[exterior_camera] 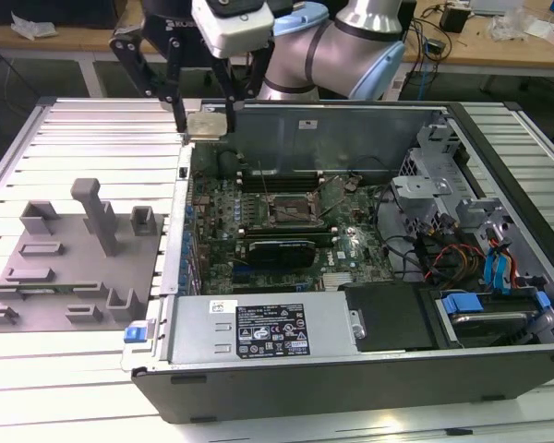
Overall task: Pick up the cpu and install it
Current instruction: 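Pick up the cpu and move it towards the insertion slot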
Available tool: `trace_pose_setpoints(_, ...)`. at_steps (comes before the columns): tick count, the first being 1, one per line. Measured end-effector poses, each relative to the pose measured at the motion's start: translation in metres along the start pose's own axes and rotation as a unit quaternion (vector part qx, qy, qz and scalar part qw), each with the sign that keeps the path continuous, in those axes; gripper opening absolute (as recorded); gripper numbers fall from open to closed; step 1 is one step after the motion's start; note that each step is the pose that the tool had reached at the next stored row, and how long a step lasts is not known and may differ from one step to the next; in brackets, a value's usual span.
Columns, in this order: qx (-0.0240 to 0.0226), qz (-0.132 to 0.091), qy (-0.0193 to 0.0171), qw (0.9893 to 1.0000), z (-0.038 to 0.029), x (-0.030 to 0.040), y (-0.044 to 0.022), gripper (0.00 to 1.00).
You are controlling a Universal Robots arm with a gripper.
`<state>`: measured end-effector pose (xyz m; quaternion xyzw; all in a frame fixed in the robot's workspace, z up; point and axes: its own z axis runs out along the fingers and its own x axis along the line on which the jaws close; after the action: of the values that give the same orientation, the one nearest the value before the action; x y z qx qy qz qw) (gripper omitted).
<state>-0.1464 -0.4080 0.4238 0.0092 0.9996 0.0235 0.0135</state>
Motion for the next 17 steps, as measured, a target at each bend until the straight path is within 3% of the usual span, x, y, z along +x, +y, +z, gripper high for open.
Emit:
trace_pose_setpoints(10,0.0000,0.000,0.0000,1.0000,0.0010,-0.0339,0.0006,0.54)
trace_pose_setpoints(14,0.0000,0.000,0.0000,1.0000,0.0012,-0.0423,0.0007,0.54)
trace_pose_setpoints(17,0.0000,0.000,0.0000,1.0000,0.0012,-0.0426,0.0007,0.54)
